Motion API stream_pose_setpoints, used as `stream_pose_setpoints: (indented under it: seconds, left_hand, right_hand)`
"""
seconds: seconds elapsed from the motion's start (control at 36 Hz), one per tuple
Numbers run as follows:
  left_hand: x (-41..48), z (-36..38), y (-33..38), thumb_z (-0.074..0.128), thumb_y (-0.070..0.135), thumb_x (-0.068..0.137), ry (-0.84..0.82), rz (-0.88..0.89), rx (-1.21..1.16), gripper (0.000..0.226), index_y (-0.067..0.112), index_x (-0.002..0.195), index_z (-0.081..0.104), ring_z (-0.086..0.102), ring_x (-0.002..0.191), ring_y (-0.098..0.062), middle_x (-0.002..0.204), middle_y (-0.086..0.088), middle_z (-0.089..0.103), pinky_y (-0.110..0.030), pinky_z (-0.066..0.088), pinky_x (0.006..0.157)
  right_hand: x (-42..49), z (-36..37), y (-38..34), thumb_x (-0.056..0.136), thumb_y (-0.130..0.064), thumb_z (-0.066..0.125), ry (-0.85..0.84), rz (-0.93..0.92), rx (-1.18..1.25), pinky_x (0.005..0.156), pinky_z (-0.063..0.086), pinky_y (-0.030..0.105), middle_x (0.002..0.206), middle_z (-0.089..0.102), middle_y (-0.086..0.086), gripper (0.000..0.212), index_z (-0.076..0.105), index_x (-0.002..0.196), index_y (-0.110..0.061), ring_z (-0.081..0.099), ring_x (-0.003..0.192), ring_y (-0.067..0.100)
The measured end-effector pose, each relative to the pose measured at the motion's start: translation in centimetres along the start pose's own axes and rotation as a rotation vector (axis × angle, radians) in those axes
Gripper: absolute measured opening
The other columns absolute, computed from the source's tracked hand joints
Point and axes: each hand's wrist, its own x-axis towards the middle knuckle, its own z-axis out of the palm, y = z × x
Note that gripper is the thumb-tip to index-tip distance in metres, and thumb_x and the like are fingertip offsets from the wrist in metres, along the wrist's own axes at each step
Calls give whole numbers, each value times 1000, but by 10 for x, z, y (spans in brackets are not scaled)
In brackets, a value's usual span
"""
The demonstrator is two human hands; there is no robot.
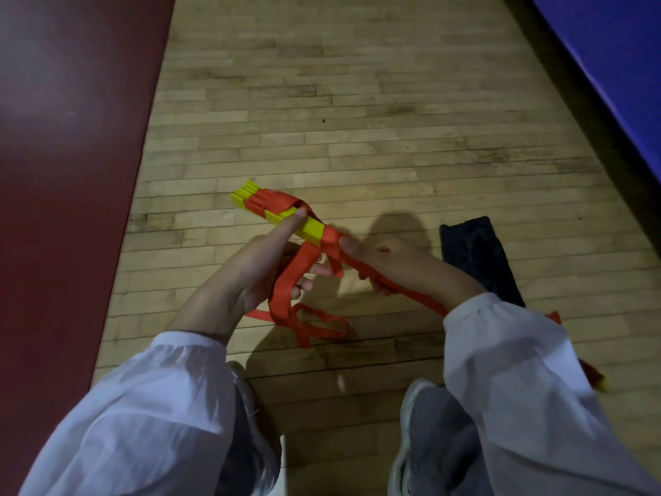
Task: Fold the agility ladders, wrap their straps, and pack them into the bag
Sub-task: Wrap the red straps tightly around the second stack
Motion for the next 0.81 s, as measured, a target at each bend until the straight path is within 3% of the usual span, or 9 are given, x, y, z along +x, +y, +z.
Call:
stream_pose_setpoints:
  seconds: [0.14, 0.31, 0.39, 0.5, 0.58, 0.67, 0.81]
  left_hand:
    - [3, 1, -1, 42, 56, 95, 32, 46, -36, 61, 1, 108, 66, 58, 47, -17, 100, -26, 69, -19, 45, 41]
    - [5, 1, -5, 45, 47, 97, 84, 80, -52, 59, -7, 113, 62, 58, 46, -16, 104, -30, 67, -19, 45, 40]
    - [5, 2, -4, 41, 36, 101, 84, 92, -73, 50, -8, 114, 59, 58, 45, -17, 95, -26, 68, -19, 44, 39]
    - [3, 3, -2, 37, 26, 99, 70, 71, -112, 35, -2, 100, 58, 57, 42, -17, 78, -21, 70, -18, 42, 38]
    - [2, 3, -2, 37, 21, 97, 62, 59, -169, 31, -1, 94, 58, 58, 42, -15, 67, -15, 68, -16, 43, 38]
    - [1, 5, 0, 36, 18, 96, 65, 71, -200, 27, 1, 94, 56, 57, 40, -14, 63, -12, 62, -16, 43, 37]
    - [-1, 7, 1, 34, 16, 96, 61, 87, -146, 24, 4, 91, 55, 51, 33, -16, 52, -14, 60, -16, 41, 34]
  right_hand:
    - [3, 4, 1, 49, -98, 36, 38, -13, -87, 87, 55, 44, 79, 70, 7, 101, 67, 88, -11, 67, 75, 20]
    - [1, 6, -2, 55, -89, 36, 49, -17, -141, 87, 54, 43, 85, 70, 8, 91, 65, 92, -11, 67, 82, 23]
    - [0, 5, -2, 56, -89, 37, 37, -31, -145, 82, 52, 39, 86, 70, 12, 95, 65, 94, -7, 67, 81, 26]
    - [-1, 6, -1, 57, -94, 37, -1, -36, -198, 69, 44, 32, 80, 66, 12, 105, 66, 98, -2, 61, 72, 25]
    - [-3, 4, -3, 63, -90, 31, 0, -30, -209, 71, 44, 32, 88, 70, 14, 97, 67, 93, -6, 66, 81, 29]
    - [-8, 0, -9, 66, -85, 20, -38, -5, -153, 71, 44, 30, 69, 63, 4, 86, 62, 76, -12, 60, 64, 19]
    - [-10, -5, -7, 60, -85, 37, -66, 31, -86, 66, 48, 25, 86, 71, 12, 88, 70, 94, -10, 64, 69, 16]
